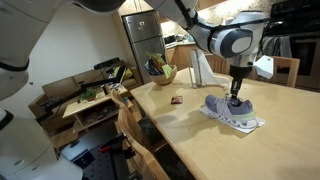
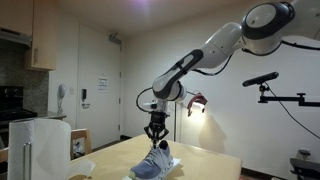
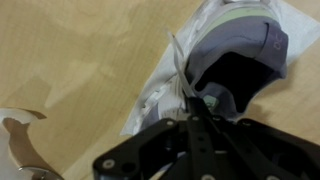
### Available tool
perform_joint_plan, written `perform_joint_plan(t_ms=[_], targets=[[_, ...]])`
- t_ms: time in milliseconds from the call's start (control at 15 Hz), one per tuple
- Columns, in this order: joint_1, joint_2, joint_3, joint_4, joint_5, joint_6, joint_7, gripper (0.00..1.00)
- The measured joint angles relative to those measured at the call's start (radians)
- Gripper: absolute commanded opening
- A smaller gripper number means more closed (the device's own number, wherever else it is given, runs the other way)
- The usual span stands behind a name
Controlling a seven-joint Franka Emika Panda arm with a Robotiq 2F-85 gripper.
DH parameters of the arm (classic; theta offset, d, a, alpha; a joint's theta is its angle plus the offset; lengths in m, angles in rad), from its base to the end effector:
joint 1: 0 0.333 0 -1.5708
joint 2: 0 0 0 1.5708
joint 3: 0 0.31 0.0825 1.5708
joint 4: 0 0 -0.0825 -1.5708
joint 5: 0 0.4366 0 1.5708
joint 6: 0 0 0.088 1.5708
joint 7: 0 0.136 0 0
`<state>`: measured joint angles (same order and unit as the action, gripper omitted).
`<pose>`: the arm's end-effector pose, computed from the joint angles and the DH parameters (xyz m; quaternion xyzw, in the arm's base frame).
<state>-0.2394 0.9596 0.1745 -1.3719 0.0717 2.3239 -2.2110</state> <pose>0.7615 -0.0658 0.0740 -0.5279 -0.8437 -0.0890 0.0393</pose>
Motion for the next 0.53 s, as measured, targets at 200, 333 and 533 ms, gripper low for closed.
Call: perform_joint_plan(t_ms=[200, 333, 533], targets=[[0.0, 0.0, 0.001, 0.0, 0.0, 0.0, 0.0, 0.0], [0.0, 0.001, 0.0, 0.0, 0.0, 0.0, 0.0, 0.0], [0.006, 0.005, -0.001, -0.001, -0.003, 0.0, 0.0, 0.0]])
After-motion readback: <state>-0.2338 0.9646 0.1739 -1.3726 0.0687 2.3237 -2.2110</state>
